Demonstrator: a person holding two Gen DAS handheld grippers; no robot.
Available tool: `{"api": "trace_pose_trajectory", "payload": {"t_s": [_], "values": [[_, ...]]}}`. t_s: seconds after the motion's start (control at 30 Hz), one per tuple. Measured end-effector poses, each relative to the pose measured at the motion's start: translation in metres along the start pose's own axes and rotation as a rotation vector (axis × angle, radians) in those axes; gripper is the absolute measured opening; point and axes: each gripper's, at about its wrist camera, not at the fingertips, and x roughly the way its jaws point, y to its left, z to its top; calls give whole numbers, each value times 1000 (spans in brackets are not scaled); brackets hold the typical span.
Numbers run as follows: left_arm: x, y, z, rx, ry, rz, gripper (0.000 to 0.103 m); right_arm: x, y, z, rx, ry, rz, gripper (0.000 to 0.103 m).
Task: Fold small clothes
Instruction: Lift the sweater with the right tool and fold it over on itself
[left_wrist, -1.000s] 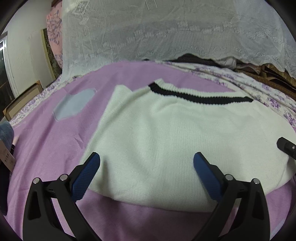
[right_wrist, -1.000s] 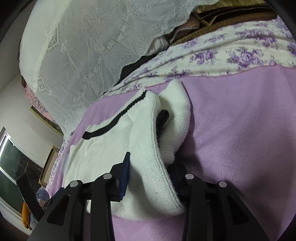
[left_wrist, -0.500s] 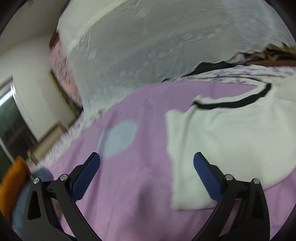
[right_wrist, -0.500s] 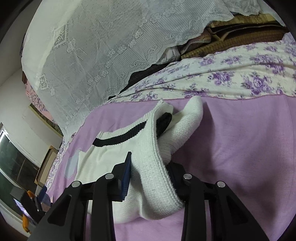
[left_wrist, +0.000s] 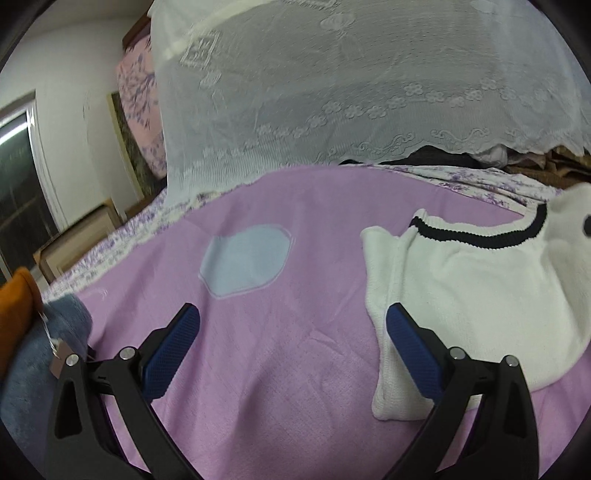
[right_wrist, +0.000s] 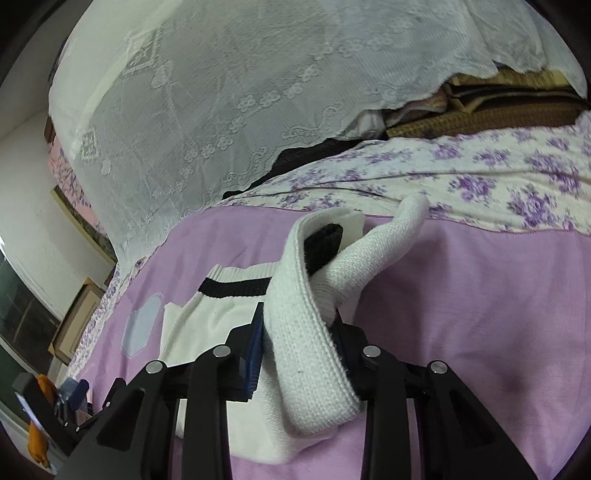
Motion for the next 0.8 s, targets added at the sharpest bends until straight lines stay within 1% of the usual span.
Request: {"api": "trace_pose_trajectory", "payload": {"t_s": [0.07, 0.17, 0.37, 0.47, 0.57, 0.67, 0.73, 0.8], "values": [[-4, 1, 1, 4, -6, 1, 99, 2, 12, 0, -14, 0, 0, 31], [-5, 9, 5, -15, 0, 6, 99, 6, 29, 0, -42, 3, 4, 31], [2, 43, 14, -125, 43, 17, 99, 23, 74, -6, -108, 23, 22, 29], [5, 69, 18, -211, 62, 16, 99, 36, 104, -14, -148, 43, 46, 29], [11, 89, 17, -292, 87, 4, 99, 51, 136, -28, -202, 72, 82, 29], [20, 101, 15, -339, 114, -7, 99, 65, 164, -52, -265, 116, 113, 29], [26, 106, 14, -351, 130, -2, 99, 78, 176, -74, -327, 155, 90, 29], [31, 109, 13, -363, 142, 0, 99, 89, 180, -89, -392, 173, 59, 29]]}}
